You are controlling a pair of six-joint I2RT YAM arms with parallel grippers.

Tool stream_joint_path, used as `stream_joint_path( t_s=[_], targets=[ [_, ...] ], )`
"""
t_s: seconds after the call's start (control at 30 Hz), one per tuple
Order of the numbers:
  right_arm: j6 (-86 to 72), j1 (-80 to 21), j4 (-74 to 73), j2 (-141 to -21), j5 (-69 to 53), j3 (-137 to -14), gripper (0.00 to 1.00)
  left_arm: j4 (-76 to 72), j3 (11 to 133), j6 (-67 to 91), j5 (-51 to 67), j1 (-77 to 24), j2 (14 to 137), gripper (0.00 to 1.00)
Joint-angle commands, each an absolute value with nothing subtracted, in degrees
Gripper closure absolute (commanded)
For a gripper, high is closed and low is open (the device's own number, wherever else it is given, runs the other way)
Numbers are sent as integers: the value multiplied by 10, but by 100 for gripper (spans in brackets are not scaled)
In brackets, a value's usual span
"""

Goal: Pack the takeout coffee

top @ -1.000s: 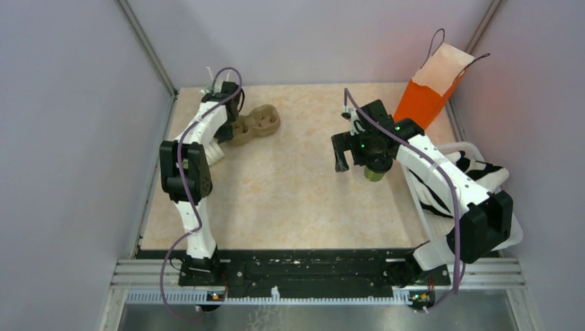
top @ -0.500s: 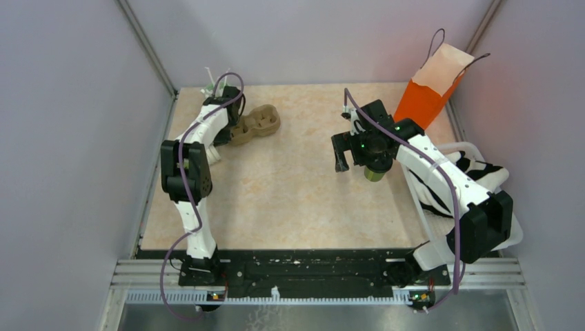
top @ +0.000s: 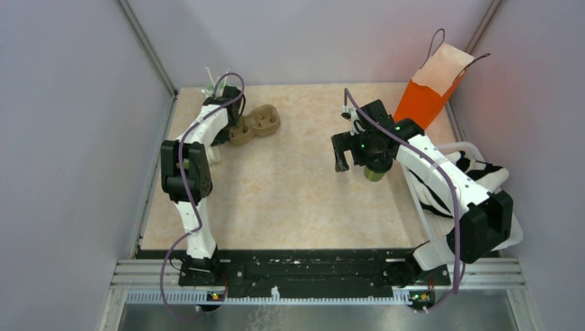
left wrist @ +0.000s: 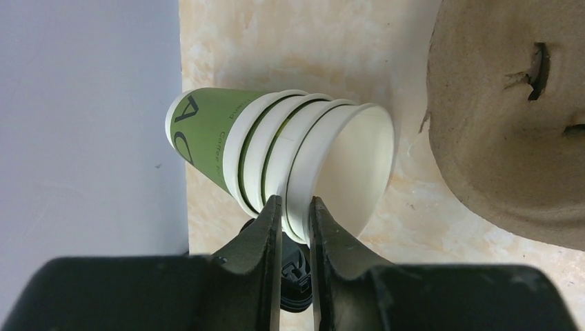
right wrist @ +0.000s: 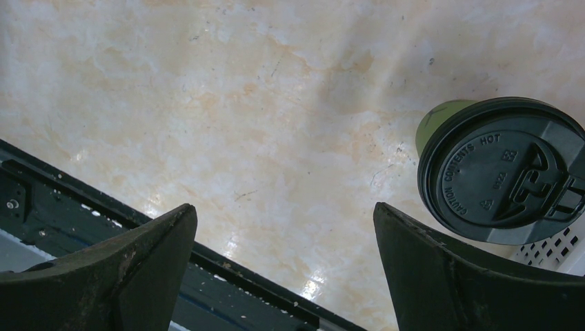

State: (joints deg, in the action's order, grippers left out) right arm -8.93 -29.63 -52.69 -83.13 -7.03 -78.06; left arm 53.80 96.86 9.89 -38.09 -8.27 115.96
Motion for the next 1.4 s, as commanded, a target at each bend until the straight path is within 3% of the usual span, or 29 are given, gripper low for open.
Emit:
stream_joint_path(
  t_s=[0.0, 0.4, 0.63, 0.87, 1.1, 1.37],
  targets=[
    [-82, -302, -510, -826, -71, -798, 1, 545, 975, 106, -365, -85, 1120, 100],
    [-82, -302, -511, -828, -74, -799, 1, 598, 1046, 117, -302, -85, 1075, 100],
    [-82, -304, -511, -831, -78, -801, 2, 577, 1025, 137, -230, -70, 1032, 100],
    [-83, -307, -511, -830, -78, -801, 2, 509, 932, 172, -118, 4, 959, 100],
    [-82, -307, -512, -832, -78, -803, 2, 434, 824, 211, 58, 146, 886, 100],
    [-82, -308, -513, -834, -78, -806, 2, 436, 822, 237, 99, 182, 882, 99]
  ],
)
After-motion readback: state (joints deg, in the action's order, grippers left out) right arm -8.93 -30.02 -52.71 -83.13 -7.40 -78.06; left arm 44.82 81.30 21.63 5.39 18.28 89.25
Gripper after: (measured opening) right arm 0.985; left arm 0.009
